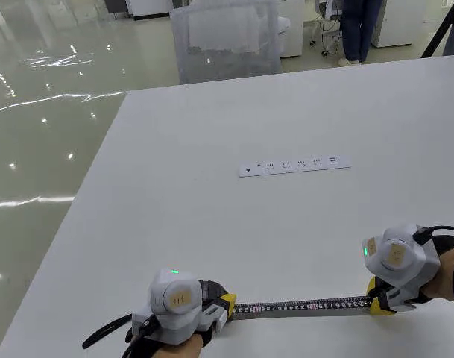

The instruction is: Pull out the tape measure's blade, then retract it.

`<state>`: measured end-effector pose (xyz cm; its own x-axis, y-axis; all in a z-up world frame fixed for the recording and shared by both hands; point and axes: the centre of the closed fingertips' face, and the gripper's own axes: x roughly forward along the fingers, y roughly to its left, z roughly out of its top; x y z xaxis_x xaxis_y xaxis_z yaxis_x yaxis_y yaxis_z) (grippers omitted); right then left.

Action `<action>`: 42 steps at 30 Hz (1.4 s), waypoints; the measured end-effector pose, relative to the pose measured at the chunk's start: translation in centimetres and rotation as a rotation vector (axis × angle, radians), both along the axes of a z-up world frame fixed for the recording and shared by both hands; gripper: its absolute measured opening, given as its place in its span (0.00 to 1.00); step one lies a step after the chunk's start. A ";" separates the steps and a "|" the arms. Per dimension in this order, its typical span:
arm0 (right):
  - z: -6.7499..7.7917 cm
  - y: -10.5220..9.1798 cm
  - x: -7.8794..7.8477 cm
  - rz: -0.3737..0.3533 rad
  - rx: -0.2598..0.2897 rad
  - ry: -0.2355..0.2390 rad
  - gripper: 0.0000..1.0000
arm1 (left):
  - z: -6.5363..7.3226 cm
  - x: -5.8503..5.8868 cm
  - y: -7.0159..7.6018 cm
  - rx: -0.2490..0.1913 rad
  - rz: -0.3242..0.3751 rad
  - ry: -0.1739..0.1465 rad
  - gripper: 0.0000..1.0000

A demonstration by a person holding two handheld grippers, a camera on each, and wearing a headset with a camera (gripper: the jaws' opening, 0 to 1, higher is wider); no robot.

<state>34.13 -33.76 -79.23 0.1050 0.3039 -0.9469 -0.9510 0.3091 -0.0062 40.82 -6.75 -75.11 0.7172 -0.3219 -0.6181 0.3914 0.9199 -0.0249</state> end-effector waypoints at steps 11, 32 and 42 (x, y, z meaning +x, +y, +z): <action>-0.1 0.2 -0.1 -0.002 -0.006 0.003 0.02 | 0.0 -0.1 -0.1 0.004 -0.002 0.003 0.54; -0.2 1.0 0.1 -0.015 -0.022 0.022 0.02 | -0.1 0.0 0.0 0.007 -0.001 0.003 0.54; -0.2 1.2 0.1 -0.032 -0.026 0.021 0.02 | -0.1 0.0 0.0 0.016 -0.003 -0.003 0.54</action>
<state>34.21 -32.51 -79.40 0.0942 0.2758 -0.9566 -0.9408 0.3390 0.0051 40.84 -6.79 -75.21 0.7177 -0.3146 -0.6212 0.3946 0.9188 -0.0094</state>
